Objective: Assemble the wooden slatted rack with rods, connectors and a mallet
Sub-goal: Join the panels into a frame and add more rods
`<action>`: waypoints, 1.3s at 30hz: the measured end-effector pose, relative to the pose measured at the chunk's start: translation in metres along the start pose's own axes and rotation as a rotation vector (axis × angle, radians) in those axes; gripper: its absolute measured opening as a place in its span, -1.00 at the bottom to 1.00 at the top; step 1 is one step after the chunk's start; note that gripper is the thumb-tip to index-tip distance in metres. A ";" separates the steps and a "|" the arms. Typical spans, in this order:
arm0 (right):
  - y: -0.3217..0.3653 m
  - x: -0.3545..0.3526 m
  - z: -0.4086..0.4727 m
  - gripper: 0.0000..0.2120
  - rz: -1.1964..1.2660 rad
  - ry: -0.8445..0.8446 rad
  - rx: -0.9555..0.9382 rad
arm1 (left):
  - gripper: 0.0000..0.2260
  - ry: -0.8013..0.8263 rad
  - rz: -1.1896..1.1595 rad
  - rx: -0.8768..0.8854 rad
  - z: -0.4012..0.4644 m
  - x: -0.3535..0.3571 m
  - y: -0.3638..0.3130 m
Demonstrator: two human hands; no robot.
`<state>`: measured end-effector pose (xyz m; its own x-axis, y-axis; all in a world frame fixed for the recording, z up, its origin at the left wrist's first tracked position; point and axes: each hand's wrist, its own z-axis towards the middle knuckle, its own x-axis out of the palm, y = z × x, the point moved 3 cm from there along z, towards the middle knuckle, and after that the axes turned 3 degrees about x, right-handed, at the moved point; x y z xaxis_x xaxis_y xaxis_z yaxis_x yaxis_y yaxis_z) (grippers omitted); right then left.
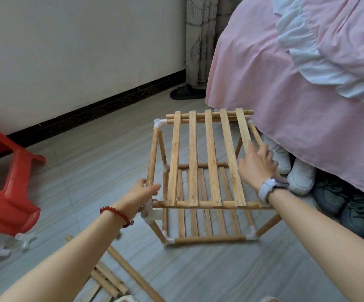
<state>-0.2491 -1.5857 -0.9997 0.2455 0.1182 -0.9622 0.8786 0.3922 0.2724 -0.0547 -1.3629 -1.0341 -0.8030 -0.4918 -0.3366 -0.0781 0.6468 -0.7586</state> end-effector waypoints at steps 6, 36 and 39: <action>0.078 0.048 -0.095 -0.37 -0.240 0.241 -0.802 | -0.74 -0.029 -0.094 0.021 -0.002 0.011 0.022; 0.066 0.024 -0.098 0.01 -0.233 -0.189 -1.025 | -0.84 -0.159 -0.040 0.187 0.006 0.008 0.038; 0.059 0.030 -0.108 0.02 -0.284 -0.238 -1.047 | -0.85 -0.163 -0.064 0.207 0.005 0.013 0.034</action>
<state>-0.2341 -1.4605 -1.0113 0.2616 -0.2325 -0.9368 0.1628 0.9673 -0.1946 -0.0649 -1.3500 -1.0667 -0.6936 -0.6258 -0.3568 0.0100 0.4869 -0.8734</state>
